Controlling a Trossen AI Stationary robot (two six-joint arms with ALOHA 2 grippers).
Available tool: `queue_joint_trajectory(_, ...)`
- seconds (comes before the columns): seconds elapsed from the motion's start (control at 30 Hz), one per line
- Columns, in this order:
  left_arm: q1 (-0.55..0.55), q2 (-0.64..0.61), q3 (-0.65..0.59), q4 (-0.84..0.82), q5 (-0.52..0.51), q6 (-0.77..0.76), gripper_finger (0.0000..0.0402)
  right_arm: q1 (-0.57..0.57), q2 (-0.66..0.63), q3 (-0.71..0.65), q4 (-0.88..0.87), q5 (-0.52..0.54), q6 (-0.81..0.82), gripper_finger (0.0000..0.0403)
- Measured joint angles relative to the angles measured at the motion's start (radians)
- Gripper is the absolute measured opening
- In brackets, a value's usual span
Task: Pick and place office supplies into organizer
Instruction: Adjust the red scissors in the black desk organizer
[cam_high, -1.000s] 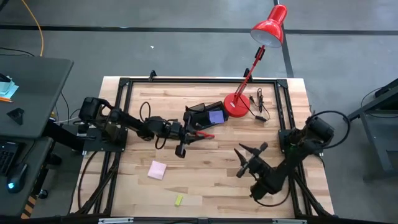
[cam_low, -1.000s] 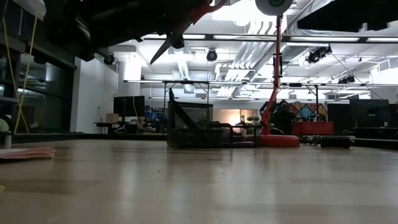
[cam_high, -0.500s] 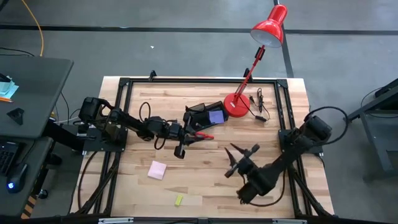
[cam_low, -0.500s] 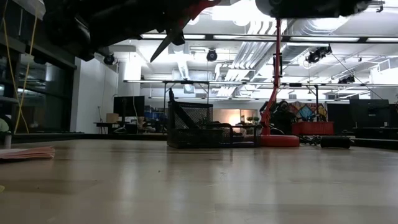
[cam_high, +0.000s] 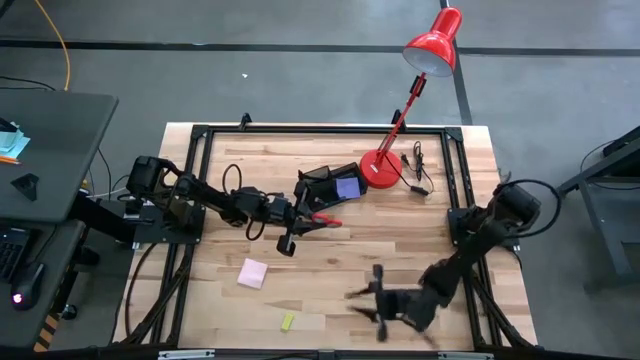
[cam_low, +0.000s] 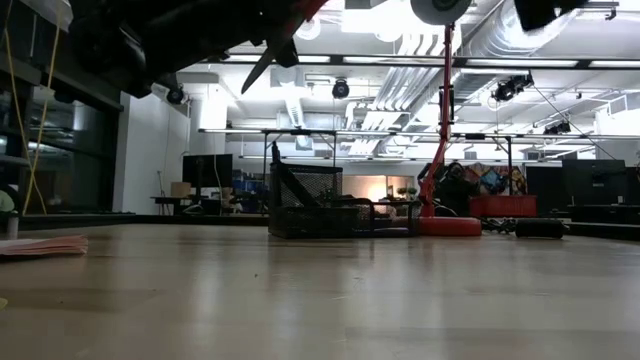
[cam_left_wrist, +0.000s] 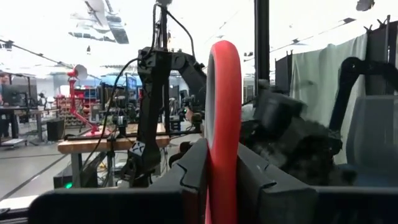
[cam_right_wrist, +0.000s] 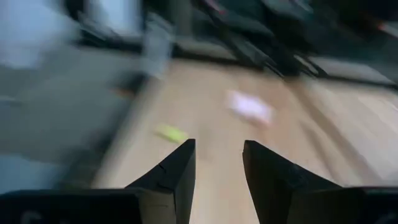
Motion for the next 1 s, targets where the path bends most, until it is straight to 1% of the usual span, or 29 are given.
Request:
queue_joint_trajectory(0.03, 0.0, 0.0, 0.0, 0.0, 0.0, -0.003, 0.0036, -0.008, -0.016, -0.037, 0.111, -0.074, -0.074, 0.0126)
queue_joint_trajectory(0.07, 0.0, 0.0, 0.0, 0.001, 0.0, -0.004, 0.0035, -0.012, -0.036, -0.076, 0.197, -0.113, -0.134, 0.0126)
queue_joint_trajectory(0.1, 0.0, 0.0, 0.0, 0.0, 0.0, -0.004, 0.003, -0.018, -0.056, -0.113, 0.247, -0.118, -0.179, 0.0126)
queue_joint_trajectory(0.13, 0.0, 0.0, 0.0, 0.0, 0.0, -0.004, 0.0025, -0.027, -0.074, -0.147, 0.264, -0.087, -0.212, 0.0126)
queue_joint_trajectory(0.17, 0.0, 0.0, 0.0, 0.001, 0.001, -0.004, 0.0021, -0.034, -0.095, -0.182, 0.258, -0.022, -0.231, 0.0126)
queue_joint_trajectory(0.27, 0.0, 0.0, 0.0, 0.001, 0.011, -0.004, 0.0021, -0.058, -0.15, -0.261, 0.253, 0.252, -0.256, 0.0126)
queue_joint_trajectory(0.33, 0.0, 0.0, 0.0, -0.001, 0.01, -0.004, 0.0024, -0.08, -0.18, -0.29, 0.254, 0.393, -0.265, 0.0126)
queue_joint_trajectory(0.37, 0.0, 0.0, 0.0, -0.002, 0.008, -0.004, 0.003, -0.093, -0.194, -0.299, 0.255, 0.436, -0.27, 0.0126)
queue_joint_trajectory(0.43, 0.0, 0.0, 0.0, -0.008, -0.008, -0.004, 0.0043, -0.117, -0.225, -0.301, 0.261, 0.455, -0.289, 0.0126)
queue_joint_trajectory(0.47, 0.0, 0.0, 0.0, -0.01, -0.015, -0.003, 0.0045, -0.133, -0.239, -0.301, 0.269, 0.429, -0.294, 0.0126)
queue_joint_trajectory(0.57, 0.0, 0.0, 0.0, -0.01, -0.016, -0.003, 0.0035, -0.19, -0.26, -0.284, 0.295, 0.235, -0.359, 0.0126)
queue_joint_trajectory(0.63, 0.0, 0.0, 0.0, -0.013, -0.015, 0.001, 0.0022, -0.226, -0.272, -0.265, 0.321, 0.155, -0.407, 0.0126)
queue_joint_trajectory(0.73, 0.0, 0.0, 0.0, -0.011, 0.003, 0.002, 0.0022, -0.273, -0.275, -0.251, 0.321, 0.124, -0.472, 0.0126)
queue_joint_trajectory(0.87, 0.0, 0.0, 0.0, -0.021, -0.001, -0.012, 0.003, -0.323, -0.274, -0.227, 0.382, -0.004, -0.521, 0.0126)
queue_joint_trajectory(0.93, 0.0, 0.0, 0.0, -0.034, -0.014, -0.011, 0.0036, -0.331, -0.274, -0.208, 0.391, -0.013, -0.562, 0.0126)
queue_joint_trajectory(1.0, 0.0, 0.0, 0.0, -0.039, -0.019, -0.011, 0.0032, -0.341, -0.274, -0.186, 0.389, -0.028, -0.58, 0.0126)
